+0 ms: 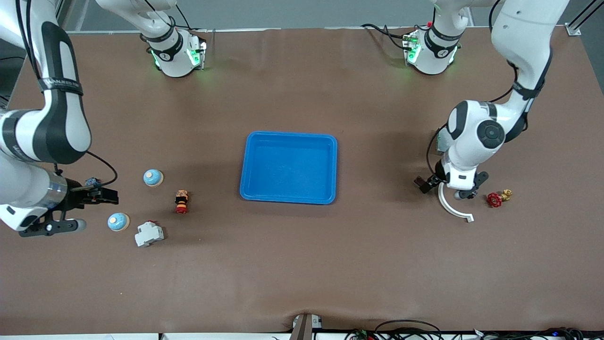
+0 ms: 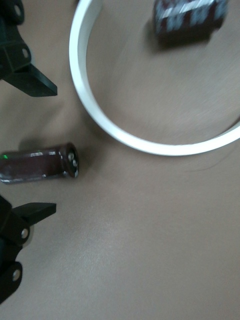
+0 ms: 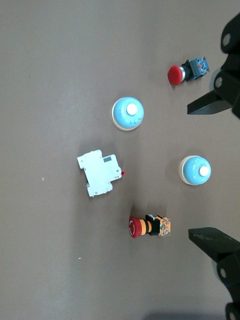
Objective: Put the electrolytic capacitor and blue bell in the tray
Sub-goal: 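Grasp the capacitor with the left gripper while the right gripper grasps the bell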
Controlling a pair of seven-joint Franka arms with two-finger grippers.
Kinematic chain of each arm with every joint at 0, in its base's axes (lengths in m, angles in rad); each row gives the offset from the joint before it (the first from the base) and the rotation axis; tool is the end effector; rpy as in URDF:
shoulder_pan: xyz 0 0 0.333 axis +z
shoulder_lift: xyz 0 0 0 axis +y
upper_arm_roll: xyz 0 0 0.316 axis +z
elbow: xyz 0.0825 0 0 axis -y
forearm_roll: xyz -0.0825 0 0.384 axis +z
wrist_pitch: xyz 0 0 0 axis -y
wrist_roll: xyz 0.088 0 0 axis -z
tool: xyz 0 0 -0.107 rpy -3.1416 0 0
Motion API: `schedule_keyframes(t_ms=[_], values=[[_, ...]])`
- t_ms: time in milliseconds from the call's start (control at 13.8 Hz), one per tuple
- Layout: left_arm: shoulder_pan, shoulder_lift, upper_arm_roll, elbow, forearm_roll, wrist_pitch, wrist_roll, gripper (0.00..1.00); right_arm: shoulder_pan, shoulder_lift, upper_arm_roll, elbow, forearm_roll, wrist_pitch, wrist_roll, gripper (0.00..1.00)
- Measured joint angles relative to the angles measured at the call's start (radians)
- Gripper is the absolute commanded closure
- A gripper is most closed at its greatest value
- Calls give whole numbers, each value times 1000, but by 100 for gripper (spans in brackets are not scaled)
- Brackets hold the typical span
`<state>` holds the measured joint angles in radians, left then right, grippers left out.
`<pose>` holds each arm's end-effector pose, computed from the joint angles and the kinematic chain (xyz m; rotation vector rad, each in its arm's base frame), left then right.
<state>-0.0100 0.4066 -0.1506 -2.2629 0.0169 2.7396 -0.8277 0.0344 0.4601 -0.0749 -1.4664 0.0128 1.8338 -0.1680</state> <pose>0.5374 -0.0898 0.1881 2.8917 1.0004 0.0635 0.6803 -0.0187 0.4091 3.1199 0.2028 -0.1457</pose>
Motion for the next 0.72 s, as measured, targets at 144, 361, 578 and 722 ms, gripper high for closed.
schedule_keyframes(t_ms=[144, 361, 578, 722], values=[[0, 41, -1, 2, 0, 38, -6, 52, 5, 34, 0, 0, -6, 26, -6, 0], [1, 48, -2, 9, 0, 46, -6, 100, -11, 108, -9, -3, -61, 157, -112, 0], [-4, 34, -8, 15, 0, 46, -11, 100, -85, 192, -15, -5, -71, 275, -374, 0], [-4, 21, -33, 21, 0, 45, -42, 100, -119, 226, -15, -5, -71, 289, -464, 0]])
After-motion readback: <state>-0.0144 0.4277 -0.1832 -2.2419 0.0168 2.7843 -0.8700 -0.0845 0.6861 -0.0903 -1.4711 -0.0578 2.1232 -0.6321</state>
